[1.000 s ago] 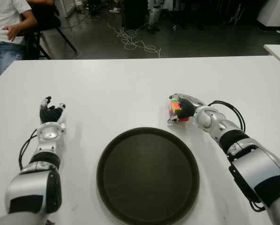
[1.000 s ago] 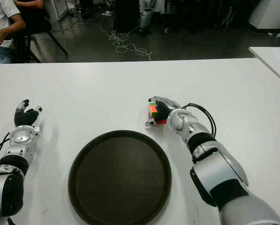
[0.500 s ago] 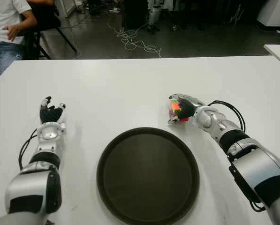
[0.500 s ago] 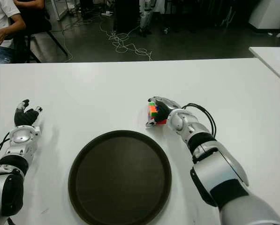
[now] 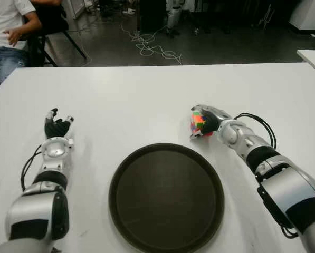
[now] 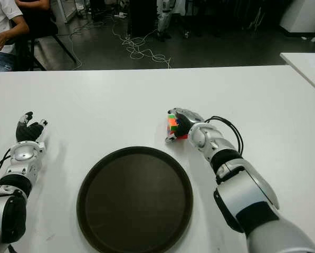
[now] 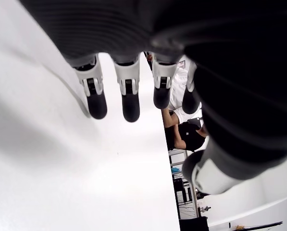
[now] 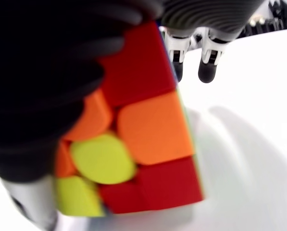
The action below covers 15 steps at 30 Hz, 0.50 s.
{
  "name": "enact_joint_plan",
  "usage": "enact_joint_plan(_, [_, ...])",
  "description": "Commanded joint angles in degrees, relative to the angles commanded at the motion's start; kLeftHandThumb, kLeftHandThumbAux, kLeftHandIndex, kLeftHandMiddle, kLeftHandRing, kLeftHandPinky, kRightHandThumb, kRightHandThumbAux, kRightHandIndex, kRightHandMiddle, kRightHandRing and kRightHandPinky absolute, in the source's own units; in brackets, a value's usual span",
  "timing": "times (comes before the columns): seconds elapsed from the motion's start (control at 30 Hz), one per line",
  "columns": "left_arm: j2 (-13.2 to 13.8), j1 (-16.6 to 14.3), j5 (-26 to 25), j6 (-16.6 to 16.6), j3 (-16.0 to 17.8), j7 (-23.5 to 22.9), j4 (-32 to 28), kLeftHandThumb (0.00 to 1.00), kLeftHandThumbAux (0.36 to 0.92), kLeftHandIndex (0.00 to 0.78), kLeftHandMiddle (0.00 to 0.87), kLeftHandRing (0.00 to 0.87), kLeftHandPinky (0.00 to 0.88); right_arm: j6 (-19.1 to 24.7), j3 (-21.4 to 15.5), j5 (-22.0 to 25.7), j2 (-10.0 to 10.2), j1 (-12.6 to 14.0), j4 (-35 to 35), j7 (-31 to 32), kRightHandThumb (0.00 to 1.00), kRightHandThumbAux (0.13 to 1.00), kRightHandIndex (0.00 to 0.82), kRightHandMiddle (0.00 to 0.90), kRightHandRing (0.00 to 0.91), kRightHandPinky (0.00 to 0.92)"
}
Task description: Pick up the Rubik's Cube and put it in the plate
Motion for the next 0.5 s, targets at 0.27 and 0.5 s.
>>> enact_joint_plan(0.27, [-0.05, 0.08, -0.14, -0.21, 0.21, -0.16, -0.05, 0.085, 0.737, 0.049, 0.058, 0.081, 0.104, -0.79, -0.46, 0.13, -0.12, 0.23, 0.18, -3.62, 0.668, 0.727, 0.414, 0.577, 0.611, 0.616])
enact_joint_plan(0.5, [-0.16, 0.11, -0.09, -0.44, 0.42, -0.08, -0.12, 0.083, 0.745, 0.057, 0.061, 0.087, 0.125, -0.24, -0.59, -0.15, 0.02, 0.15, 0.42, -6.34, 0.686, 0.72, 0.432, 0.752, 0.752, 0.739])
